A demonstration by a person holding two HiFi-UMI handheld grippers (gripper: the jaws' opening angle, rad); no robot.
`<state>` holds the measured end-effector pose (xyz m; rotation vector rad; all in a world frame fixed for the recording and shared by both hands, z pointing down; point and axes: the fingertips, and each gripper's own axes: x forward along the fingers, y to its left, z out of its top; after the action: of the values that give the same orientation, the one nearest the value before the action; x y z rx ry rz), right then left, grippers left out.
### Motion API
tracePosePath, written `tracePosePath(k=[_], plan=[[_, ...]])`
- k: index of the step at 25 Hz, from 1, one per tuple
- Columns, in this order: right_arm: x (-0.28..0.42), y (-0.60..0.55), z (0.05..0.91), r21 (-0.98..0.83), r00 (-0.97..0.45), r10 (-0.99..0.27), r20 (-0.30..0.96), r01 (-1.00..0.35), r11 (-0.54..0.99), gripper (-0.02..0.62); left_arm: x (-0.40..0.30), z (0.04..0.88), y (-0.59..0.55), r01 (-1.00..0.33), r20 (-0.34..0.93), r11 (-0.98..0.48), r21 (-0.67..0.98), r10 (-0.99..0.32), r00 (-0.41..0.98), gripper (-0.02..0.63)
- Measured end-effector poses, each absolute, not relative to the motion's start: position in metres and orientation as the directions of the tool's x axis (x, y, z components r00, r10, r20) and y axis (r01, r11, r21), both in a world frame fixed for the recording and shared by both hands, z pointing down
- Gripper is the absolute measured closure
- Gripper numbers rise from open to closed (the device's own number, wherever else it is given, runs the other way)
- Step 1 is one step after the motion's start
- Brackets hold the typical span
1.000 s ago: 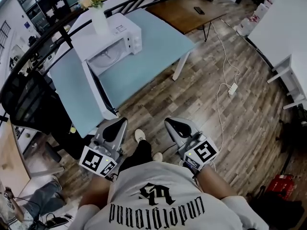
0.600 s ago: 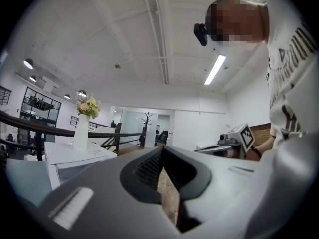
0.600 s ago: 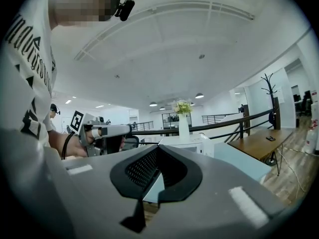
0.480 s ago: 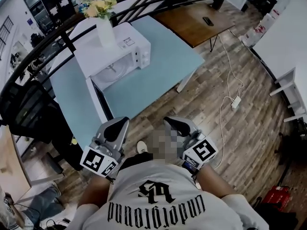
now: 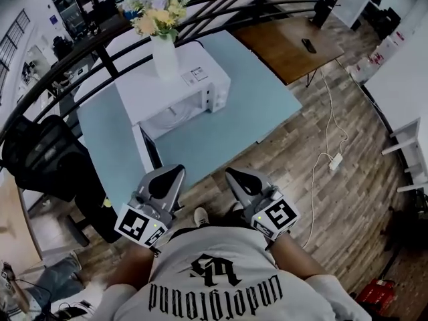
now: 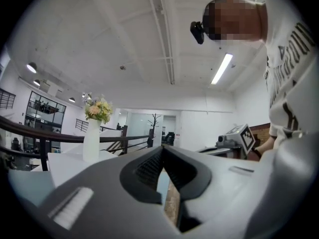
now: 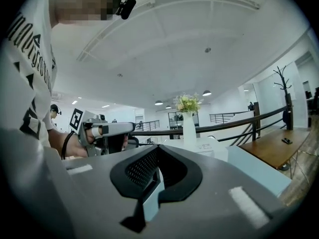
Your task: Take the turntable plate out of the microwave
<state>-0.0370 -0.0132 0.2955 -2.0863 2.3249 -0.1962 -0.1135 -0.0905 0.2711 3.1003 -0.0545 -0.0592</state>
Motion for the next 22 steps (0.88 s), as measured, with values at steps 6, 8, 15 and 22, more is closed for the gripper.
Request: tracePosePath(k=[6, 8, 15, 22], plan=[[-0.014, -0.051, 0.297, -0.105, -0.203, -0.977, 0.066, -0.975, 0.196, 0.592, -0.098, 0.275, -0.119, -0.135, -0.033, -0.99, 0.039, -0.136, 0.99, 0.556], [-0.005, -0.063, 0.295, -0.104, -0.243, -0.968, 0.062, -0.966, 0.236, 0.592, -0.09, 0.274, -0.127, -0.171, -0.033, -0.984, 0.039, -0.172, 0.984, 0.555], [0.047, -0.1, 0.296, -0.116, -0.384, -0.92, 0.075, -0.92, 0.374, 0.592, -0.052, 0.28, -0.152, -0.328, -0.018, -0.942, 0.067, -0.329, 0.944, 0.555], [0.105, -0.116, 0.297, -0.109, -0.482, -0.874, 0.065, -0.874, 0.474, 0.592, -0.006, 0.282, -0.161, -0.445, -0.022, -0.893, 0.069, -0.447, 0.894, 0.555]])
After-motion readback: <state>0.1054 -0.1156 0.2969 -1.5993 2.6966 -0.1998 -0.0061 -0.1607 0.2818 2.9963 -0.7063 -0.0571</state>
